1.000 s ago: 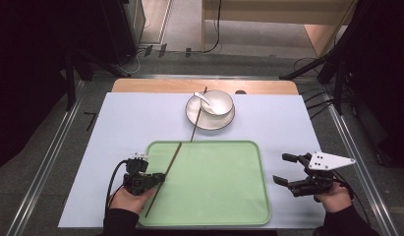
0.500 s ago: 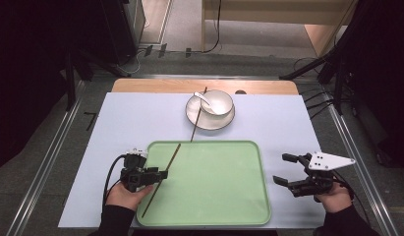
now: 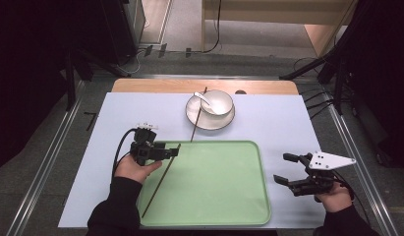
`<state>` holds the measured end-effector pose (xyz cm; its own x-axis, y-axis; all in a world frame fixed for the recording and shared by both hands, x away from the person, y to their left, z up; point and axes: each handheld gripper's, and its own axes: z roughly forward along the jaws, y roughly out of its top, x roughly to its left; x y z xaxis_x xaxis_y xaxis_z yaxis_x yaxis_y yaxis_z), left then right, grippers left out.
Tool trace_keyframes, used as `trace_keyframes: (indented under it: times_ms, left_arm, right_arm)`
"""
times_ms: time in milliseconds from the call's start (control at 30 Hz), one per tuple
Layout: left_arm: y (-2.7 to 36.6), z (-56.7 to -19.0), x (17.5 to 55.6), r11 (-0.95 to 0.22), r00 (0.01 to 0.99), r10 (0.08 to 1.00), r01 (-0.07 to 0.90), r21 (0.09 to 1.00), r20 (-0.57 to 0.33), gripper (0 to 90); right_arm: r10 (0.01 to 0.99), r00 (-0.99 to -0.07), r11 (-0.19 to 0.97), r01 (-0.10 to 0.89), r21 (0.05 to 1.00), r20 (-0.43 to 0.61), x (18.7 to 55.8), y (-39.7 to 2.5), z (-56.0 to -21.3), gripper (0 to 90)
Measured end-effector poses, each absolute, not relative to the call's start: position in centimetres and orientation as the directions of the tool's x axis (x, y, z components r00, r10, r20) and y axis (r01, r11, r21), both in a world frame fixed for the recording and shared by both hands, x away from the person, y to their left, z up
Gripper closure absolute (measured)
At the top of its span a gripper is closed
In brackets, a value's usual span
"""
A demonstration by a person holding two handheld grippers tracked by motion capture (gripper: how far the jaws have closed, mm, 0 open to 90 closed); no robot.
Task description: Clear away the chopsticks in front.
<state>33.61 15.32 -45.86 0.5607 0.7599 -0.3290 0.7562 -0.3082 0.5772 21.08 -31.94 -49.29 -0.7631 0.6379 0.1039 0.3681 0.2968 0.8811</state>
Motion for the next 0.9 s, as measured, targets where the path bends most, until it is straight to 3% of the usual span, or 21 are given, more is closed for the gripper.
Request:
trace_keyframes:
  times_ms: [633, 900]
  left_arm:
    - [8.8, -45.9, 41.9, -0.374, 0.596, 0.754, 0.735, 0.566, -0.276, 33.9]
    - [7.8, -46.7, 44.8, -0.376, 0.581, 0.772, 0.744, 0.553, -0.257, 40.9]
  right_arm:
    - [0.633, -0.767, 0.287, 0.362, 0.887, 0.108, 20.9, -32.2, -49.3, 17.6]
    - [0.631, -0.768, 0.286, 0.361, 0.888, 0.108, 20.8, -32.3, -49.2, 17.6]
